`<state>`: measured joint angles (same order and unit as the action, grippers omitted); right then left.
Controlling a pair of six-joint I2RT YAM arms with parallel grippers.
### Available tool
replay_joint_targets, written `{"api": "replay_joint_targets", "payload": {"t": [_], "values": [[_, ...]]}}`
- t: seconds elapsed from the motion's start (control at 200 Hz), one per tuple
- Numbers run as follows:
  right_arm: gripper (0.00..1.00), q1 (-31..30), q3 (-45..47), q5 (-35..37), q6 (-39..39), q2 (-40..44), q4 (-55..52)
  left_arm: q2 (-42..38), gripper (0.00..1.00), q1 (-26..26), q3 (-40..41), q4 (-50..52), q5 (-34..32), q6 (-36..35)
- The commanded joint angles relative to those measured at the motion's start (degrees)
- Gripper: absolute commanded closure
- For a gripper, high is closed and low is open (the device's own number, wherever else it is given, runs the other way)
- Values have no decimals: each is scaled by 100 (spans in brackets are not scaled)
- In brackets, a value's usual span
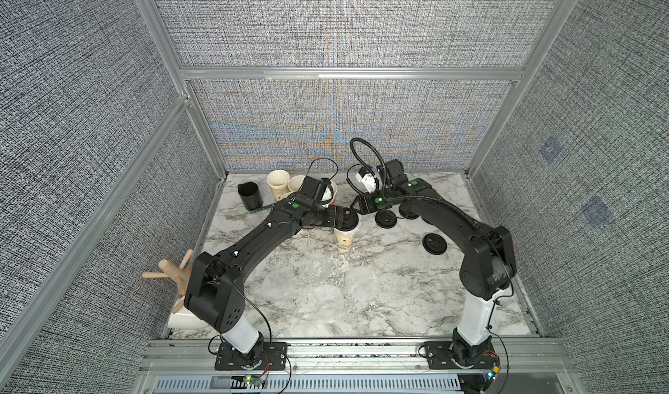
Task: Put the leak-proof paper on the milk tea cups
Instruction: Secure the cup lid on the cup.
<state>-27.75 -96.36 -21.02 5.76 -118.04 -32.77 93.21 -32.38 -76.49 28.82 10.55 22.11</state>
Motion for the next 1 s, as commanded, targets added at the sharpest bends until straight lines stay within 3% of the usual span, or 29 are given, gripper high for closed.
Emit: {"api": "replay_joint_targets", "payload": {"t": [0.0, 0.245, 0.676, 0.996], "values": [[43, -28, -8, 224, -118, -118, -245, 69, 24, -5, 46, 655, -145, -110], [48, -93, 249, 656, -38, -107, -544, 3, 24, -6, 98, 695, -201, -124], [49, -152, 1738, 1068, 186, 314, -389, -169, 24, -5, 386, 630, -246, -102], [49, -105, 1587, 1100, 647, 710, -60, -266, 24, -5, 652, 563, -279, -57]]}}
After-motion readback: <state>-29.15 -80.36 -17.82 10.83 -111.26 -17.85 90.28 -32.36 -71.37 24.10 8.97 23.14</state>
